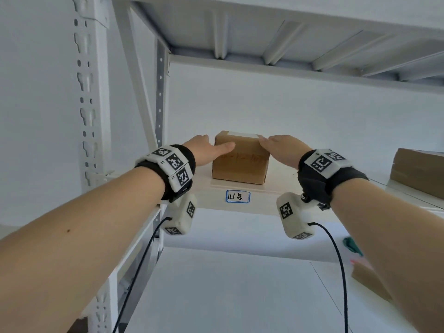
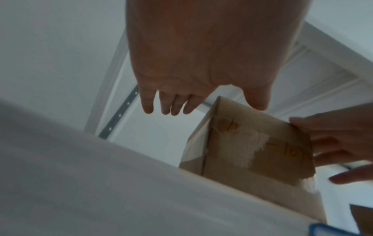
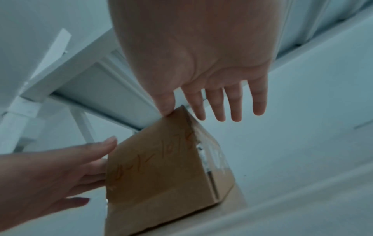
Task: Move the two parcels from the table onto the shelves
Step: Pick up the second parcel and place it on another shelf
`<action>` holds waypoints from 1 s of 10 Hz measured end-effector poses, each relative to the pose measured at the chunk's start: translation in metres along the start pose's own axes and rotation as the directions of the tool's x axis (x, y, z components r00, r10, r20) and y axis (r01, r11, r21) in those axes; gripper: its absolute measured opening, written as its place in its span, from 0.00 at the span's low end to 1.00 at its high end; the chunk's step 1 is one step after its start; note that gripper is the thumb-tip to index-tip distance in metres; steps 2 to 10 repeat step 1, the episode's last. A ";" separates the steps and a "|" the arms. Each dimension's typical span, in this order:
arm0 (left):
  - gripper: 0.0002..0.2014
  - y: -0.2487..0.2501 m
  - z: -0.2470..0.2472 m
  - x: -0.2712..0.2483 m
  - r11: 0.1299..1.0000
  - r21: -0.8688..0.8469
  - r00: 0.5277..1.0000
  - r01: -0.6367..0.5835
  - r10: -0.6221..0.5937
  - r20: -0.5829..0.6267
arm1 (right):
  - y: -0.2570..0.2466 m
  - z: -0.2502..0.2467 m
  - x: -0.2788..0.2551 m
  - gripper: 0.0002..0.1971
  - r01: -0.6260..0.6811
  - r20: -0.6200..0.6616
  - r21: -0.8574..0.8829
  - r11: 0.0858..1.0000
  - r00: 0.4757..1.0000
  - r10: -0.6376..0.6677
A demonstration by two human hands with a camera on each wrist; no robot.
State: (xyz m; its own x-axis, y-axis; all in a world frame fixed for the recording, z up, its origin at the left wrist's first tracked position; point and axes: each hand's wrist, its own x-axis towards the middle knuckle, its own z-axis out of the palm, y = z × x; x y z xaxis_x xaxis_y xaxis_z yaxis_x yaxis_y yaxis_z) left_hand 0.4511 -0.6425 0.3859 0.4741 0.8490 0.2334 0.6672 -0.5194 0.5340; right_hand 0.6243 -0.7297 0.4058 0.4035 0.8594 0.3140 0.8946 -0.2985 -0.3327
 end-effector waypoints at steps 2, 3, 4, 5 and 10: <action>0.50 -0.004 0.002 -0.005 0.990 0.121 0.996 0.077 -0.081 0.029 | 0.006 -0.001 -0.011 0.33 -0.059 0.060 -0.146 0.988 0.996 0.068; 0.50 -0.004 0.002 -0.005 0.990 0.121 0.996 0.077 -0.081 0.029 | 0.006 -0.001 -0.011 0.33 -0.059 0.060 -0.146 0.988 0.996 0.068; 0.50 -0.004 0.002 -0.005 0.990 0.121 0.996 0.077 -0.081 0.029 | 0.006 -0.001 -0.011 0.33 -0.059 0.060 -0.146 0.988 0.996 0.068; 0.50 -0.004 0.002 -0.005 0.990 0.121 0.996 0.077 -0.081 0.029 | 0.006 -0.001 -0.011 0.33 -0.059 0.060 -0.146 0.988 0.996 0.068; 0.50 -0.004 0.002 -0.005 0.990 0.121 0.996 0.077 -0.081 0.029 | 0.006 -0.001 -0.011 0.33 -0.059 0.060 -0.146 0.988 0.996 0.068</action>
